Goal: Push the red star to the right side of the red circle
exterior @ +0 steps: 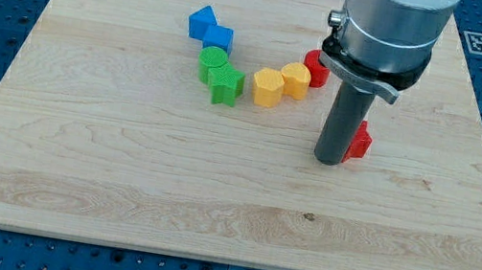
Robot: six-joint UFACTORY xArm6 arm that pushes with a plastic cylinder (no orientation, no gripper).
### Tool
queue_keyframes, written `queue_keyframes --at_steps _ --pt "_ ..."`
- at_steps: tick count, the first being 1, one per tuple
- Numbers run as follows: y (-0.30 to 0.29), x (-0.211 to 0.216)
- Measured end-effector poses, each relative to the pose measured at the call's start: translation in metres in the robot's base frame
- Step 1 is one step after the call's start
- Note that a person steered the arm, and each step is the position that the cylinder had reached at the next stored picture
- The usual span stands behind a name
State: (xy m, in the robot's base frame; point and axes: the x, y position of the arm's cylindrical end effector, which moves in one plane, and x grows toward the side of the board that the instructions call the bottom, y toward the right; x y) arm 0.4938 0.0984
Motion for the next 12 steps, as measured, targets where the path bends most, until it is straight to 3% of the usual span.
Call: queue_keyframes --at_steps 6,12 --pt "0.082 -0.035" --pt "0.082 -0.067"
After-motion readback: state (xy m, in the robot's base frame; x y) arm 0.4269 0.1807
